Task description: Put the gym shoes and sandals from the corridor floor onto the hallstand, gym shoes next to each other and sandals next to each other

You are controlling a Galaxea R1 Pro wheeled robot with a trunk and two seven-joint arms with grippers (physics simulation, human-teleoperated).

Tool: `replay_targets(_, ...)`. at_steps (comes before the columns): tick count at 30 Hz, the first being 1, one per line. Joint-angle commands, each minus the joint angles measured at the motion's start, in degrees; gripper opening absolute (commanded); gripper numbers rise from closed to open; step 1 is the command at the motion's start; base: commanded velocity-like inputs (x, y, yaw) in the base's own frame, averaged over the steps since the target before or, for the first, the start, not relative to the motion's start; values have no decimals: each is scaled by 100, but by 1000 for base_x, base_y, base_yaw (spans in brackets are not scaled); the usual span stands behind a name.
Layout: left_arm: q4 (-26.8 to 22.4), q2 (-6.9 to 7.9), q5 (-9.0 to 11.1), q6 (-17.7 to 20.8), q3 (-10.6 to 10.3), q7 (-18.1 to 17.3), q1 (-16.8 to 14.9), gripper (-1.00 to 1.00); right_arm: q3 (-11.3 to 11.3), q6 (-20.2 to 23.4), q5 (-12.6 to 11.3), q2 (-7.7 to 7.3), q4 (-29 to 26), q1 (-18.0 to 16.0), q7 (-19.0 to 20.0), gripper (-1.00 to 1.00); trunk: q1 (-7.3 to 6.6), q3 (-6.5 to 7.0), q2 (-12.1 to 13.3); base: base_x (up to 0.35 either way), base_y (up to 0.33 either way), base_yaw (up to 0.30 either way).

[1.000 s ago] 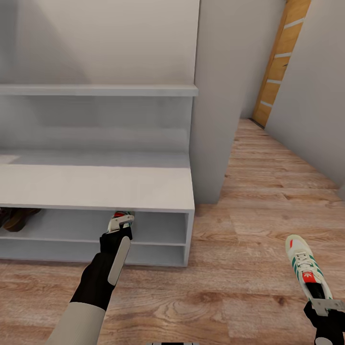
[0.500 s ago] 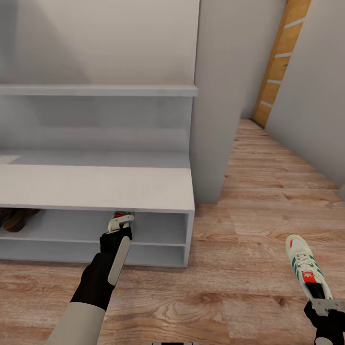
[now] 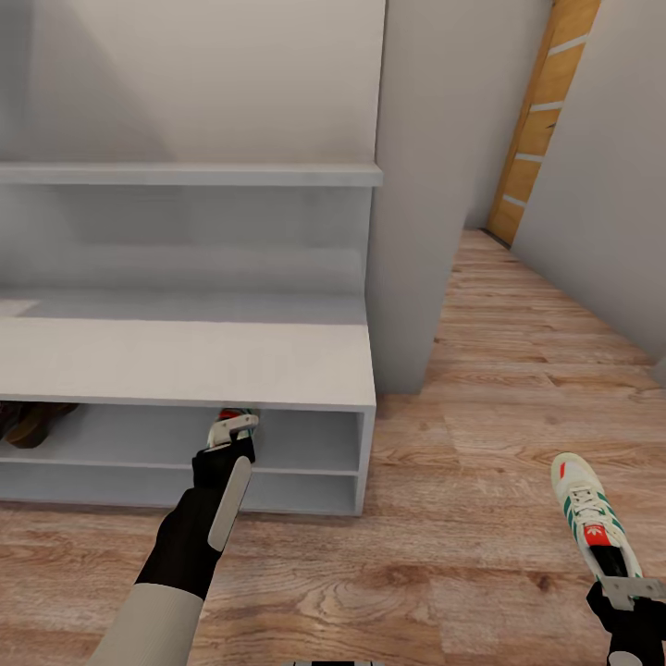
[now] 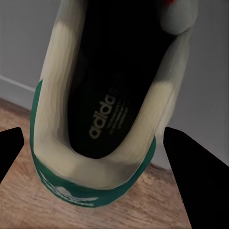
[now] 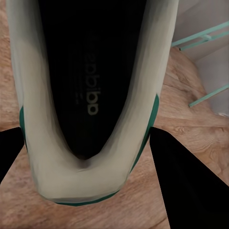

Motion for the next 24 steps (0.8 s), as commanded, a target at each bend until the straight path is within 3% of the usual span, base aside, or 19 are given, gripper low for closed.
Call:
replay_targets(1,1,1,3,-8,0,1,0,-100,1,-3,-5,1,0,0,-6,-100,0,0,0,0,0,0)
replay_targets(24,240,83,3,-145,-7,-5,1,-100,2,-3,-5,-2,0,0,-2,-100,0,0,0,0,0,0)
